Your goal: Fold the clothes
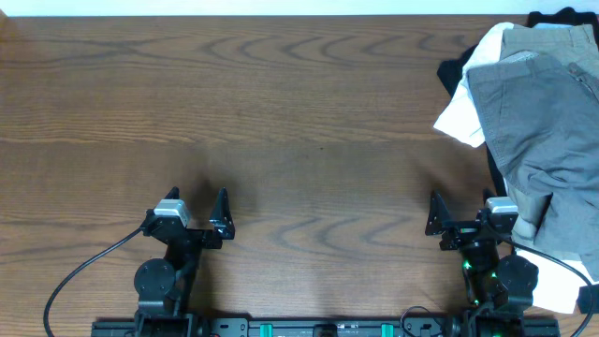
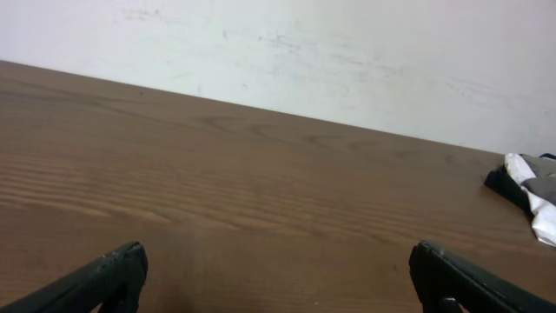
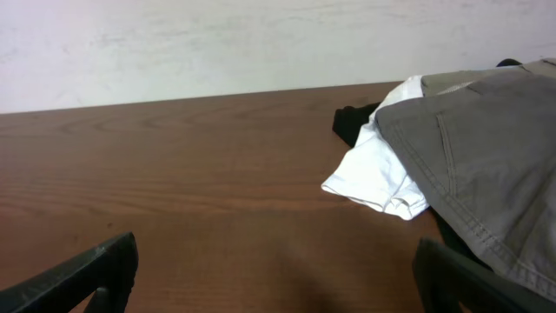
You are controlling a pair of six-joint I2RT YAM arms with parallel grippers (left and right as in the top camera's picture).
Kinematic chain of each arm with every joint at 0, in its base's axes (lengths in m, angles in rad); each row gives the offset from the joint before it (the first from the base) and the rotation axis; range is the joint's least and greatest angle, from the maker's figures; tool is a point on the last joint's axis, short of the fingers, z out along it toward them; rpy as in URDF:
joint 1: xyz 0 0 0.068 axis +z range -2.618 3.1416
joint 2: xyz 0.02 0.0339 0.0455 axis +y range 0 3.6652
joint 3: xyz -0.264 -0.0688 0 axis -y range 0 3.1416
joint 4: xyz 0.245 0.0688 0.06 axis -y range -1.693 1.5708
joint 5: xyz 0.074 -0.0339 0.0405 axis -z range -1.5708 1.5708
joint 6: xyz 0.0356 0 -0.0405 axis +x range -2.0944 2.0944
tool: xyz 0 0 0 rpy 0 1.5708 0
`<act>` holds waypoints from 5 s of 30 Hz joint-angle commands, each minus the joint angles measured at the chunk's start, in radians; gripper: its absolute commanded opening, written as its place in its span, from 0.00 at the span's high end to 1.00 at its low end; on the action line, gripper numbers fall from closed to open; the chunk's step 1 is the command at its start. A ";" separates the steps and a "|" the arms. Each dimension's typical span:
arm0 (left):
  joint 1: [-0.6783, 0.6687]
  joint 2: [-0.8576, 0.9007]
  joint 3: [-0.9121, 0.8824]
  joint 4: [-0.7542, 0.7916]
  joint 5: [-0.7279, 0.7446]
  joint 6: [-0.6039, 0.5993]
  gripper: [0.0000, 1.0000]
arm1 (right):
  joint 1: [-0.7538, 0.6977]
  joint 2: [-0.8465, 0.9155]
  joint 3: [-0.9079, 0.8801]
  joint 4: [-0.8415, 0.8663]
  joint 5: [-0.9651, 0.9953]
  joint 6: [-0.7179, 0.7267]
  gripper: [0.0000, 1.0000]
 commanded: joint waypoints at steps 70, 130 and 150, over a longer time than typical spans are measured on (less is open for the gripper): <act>-0.003 0.004 -0.009 -0.045 0.006 0.009 0.02 | -0.008 -0.002 -0.005 0.002 0.000 -0.007 0.01; -0.003 0.500 0.418 -0.204 0.112 -0.048 0.02 | -0.008 0.451 0.391 -0.051 -0.079 -0.080 0.01; -0.003 1.138 0.934 -0.703 0.131 -0.034 0.02 | -0.008 1.120 0.956 -0.496 -0.079 -0.173 0.01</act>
